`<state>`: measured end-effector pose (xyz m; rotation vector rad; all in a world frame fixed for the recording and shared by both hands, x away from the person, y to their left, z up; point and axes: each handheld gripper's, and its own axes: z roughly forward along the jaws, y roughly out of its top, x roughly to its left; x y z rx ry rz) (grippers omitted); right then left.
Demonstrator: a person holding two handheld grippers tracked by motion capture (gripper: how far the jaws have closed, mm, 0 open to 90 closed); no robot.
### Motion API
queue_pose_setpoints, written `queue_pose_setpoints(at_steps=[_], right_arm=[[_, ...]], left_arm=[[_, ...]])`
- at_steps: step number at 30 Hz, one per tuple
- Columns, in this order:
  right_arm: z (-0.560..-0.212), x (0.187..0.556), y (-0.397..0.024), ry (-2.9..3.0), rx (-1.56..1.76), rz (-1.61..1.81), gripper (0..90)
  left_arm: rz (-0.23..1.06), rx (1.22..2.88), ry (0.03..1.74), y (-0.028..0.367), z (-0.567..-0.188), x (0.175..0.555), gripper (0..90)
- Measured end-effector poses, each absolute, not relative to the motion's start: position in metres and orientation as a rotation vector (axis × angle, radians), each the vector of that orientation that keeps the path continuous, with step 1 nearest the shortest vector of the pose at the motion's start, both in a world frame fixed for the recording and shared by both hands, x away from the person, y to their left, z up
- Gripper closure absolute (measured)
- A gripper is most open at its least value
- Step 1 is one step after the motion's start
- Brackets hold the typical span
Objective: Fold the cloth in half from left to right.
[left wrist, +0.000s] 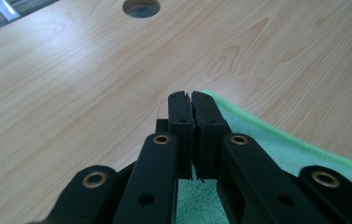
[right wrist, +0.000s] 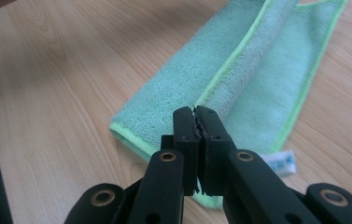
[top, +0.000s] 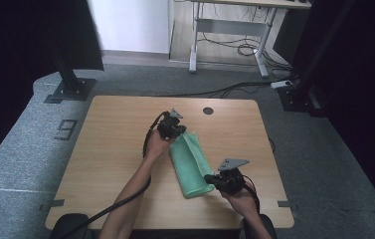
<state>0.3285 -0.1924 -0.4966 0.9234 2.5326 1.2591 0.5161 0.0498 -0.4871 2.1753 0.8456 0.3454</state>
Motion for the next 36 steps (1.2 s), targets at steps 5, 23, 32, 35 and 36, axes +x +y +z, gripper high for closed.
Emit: queue_pose_setpoints(at_steps=[5, 23, 32, 35, 36], right_arm=[[-0.501, 0.329, -0.198, 2.537, 0.935, 1.247, 86.7], [-0.523, 0.336, -0.204, 2.575, 1.007, 1.145, 86.1], [-0.513, 0.334, -0.192, 2.586, 0.973, 1.222, 86.1], [-0.509, 0.334, -0.18, 2.607, 0.932, 1.244, 86.1], [-0.507, 0.334, -0.173, 2.617, 0.908, 1.25, 86.1]], left_arm=[[0.339, 2.183, 0.828, 0.036, -0.489, 0.52, 86.8], [0.344, 2.244, 0.836, 0.017, -0.514, 0.529, 85.5], [0.401, 2.273, 0.8, 0.027, -0.497, 0.522, 86.1], [0.43, 2.273, 0.801, 0.04, -0.484, 0.517, 86.1], [0.439, 2.277, 0.803, 0.045, -0.481, 0.516, 86.0]])
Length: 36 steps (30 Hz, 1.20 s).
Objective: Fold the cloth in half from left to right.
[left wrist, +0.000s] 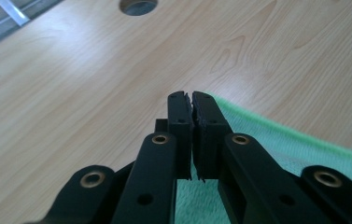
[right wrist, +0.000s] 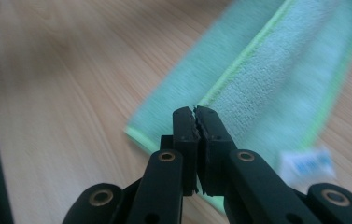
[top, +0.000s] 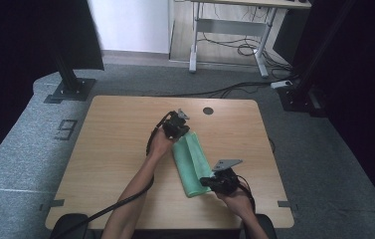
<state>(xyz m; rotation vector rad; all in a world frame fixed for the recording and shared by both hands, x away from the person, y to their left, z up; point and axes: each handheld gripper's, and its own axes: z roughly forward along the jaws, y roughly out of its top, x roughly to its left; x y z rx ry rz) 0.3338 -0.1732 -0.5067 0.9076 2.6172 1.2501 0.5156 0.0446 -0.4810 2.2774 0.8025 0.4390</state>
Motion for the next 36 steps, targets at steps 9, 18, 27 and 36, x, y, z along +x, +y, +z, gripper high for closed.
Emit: queue_pose_setpoints(at_steps=[9, 18, 27, 36], right_arm=[[-0.482, 0.332, -0.127, 2.661, 0.735, 1.31, 86.1], [-0.491, 0.331, -0.158, 2.626, 0.84, 1.277, 86.1], [-0.511, 0.337, -0.186, 2.597, 0.956, 1.198, 86.0], [-0.52, 0.34, -0.192, 2.6, 0.992, 1.113, 86.0]], left_arm=[[0.48, 2.305, 0.858, 0.093, -0.452, 0.505, 85.9], [0.429, 2.324, 0.802, 0.042, -0.476, 0.515, 85.9], [0.456, 2.327, 0.793, 0.016, -0.492, 0.522, 85.7], [0.44, 2.326, 0.807, 0.012, -0.508, 0.528, 85.2]])
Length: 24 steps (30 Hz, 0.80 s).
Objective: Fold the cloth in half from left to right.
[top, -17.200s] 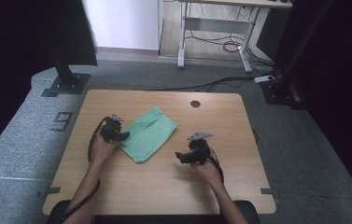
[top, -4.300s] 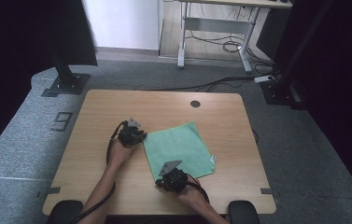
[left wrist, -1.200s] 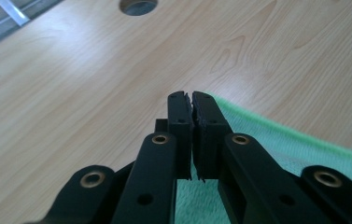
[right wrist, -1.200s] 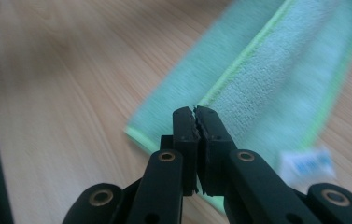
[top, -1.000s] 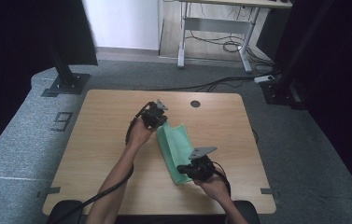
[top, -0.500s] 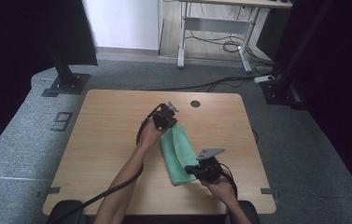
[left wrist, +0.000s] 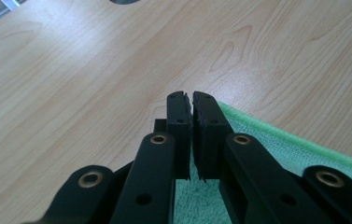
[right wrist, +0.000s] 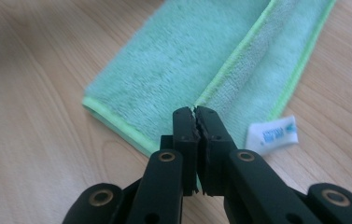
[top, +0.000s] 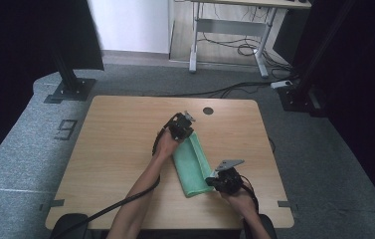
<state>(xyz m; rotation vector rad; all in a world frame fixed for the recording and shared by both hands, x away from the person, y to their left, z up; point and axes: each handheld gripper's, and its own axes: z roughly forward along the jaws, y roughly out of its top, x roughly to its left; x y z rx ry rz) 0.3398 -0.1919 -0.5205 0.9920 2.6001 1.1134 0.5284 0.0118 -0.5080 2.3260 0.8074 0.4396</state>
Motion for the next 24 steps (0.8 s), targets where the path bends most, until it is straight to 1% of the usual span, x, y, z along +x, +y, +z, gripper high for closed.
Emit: queue_pose_setpoints(at_steps=[6, 10, 12, 16, 17, 19, 22, 24], right_arm=[[-0.526, 0.341, -0.196, 2.595, 1.016, 1.087, 86.0], [-0.53, 0.342, -0.195, 2.605, 1.018, 1.066, 85.8], [-0.531, 0.342, -0.195, 2.605, 1.025, 1.059, 85.7], [-0.531, 0.343, -0.197, 2.599, 1.033, 1.062, 85.3], [-0.531, 0.343, -0.198, 2.595, 1.029, 1.064, 85.2], [-0.531, 0.343, -0.199, 2.587, 1.036, 1.068, 84.5], [-0.529, 0.343, -0.201, 2.577, 1.038, 1.07, 81.2], [-0.525, 0.342, -0.204, 2.557, 1.047, 1.074, 78.2]], left_arm=[[0.43, 2.32, 0.818, 0.009, -0.516, 0.531, 84.3], [0.416, 2.313, 0.836, 0.011, -0.518, 0.533, 79.7], [0.425, 2.304, 0.85, 0.013, -0.517, 0.533, 72.6], [0.467, 2.277, 0.88, 0.02, -0.51, 0.533, 52.6], [0.469, 2.267, 0.883, 0.023, -0.507, 0.533, 49.7], [0.499, 2.245, 0.891, 0.029, -0.499, 0.531, 40.7], [0.511, 2.206, 0.884, 0.039, -0.489, 0.528, 34.2], [0.499, 2.184, 0.882, 0.045, -0.484, 0.524, 31.9]])
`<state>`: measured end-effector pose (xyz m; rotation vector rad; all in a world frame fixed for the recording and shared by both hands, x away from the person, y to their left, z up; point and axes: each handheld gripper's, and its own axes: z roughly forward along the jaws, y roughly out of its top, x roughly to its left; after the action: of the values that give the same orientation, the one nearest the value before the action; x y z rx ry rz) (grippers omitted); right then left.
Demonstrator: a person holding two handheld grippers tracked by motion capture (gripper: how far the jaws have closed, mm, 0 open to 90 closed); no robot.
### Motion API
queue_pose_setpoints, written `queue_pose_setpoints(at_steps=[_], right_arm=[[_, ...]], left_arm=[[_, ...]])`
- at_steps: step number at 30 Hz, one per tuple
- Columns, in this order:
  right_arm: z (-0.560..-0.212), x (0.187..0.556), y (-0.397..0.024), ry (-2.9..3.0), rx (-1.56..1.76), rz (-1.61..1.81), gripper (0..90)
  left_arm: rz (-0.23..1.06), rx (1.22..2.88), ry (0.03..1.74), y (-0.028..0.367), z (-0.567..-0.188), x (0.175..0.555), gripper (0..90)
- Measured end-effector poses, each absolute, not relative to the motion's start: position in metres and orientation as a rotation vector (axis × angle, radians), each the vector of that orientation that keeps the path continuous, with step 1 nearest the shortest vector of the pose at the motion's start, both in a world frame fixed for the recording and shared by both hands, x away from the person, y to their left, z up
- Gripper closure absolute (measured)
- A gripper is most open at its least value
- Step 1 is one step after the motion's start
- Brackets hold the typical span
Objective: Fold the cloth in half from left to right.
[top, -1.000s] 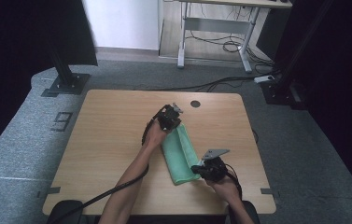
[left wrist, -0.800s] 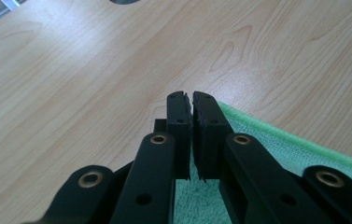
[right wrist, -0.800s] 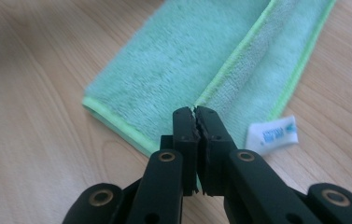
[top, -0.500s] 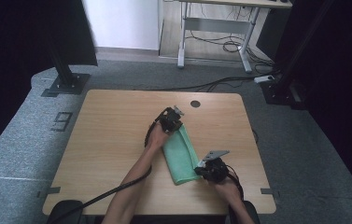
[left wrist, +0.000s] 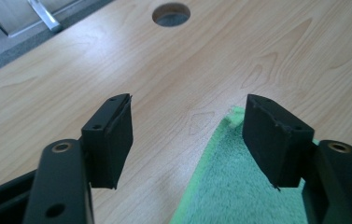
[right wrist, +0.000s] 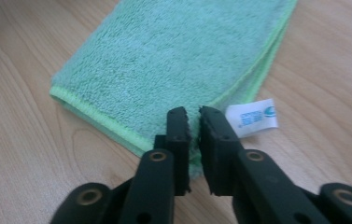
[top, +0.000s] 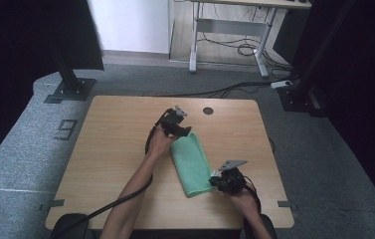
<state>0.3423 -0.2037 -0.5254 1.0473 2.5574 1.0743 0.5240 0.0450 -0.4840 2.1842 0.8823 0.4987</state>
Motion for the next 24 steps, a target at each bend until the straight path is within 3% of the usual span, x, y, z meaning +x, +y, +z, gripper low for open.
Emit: queue_pose_setpoints(at_steps=[3, 9, 12, 19, 24], right_arm=[[-0.518, 0.342, -0.21, 2.511, 1.062, 1.089, 70.4], [-0.507, 0.353, -0.218, 2.431, 1.091, 1.112, 41.5], [-0.513, 0.359, -0.211, 2.452, 1.074, 1.064, 32.0], [-0.529, 0.369, -0.213, 2.432, 1.113, 1.014, 25.4], [-0.536, 0.371, -0.219, 2.42, 1.137, 1.019, 24.1]], left_arm=[[0.443, 2.171, 0.872, 0.052, -0.48, 0.517, 23.9], [0.417, 2.185, 0.82, 0.057, -0.488, 0.489, 13.9], [0.411, 2.193, 0.812, 0.059, -0.497, 0.473, 9.9], [0.445, 2.236, 0.827, 0.07, -0.518, 0.443, 0.3], [0.45, 2.24, 0.855, 0.076, -0.53, 0.432, 0.0]])
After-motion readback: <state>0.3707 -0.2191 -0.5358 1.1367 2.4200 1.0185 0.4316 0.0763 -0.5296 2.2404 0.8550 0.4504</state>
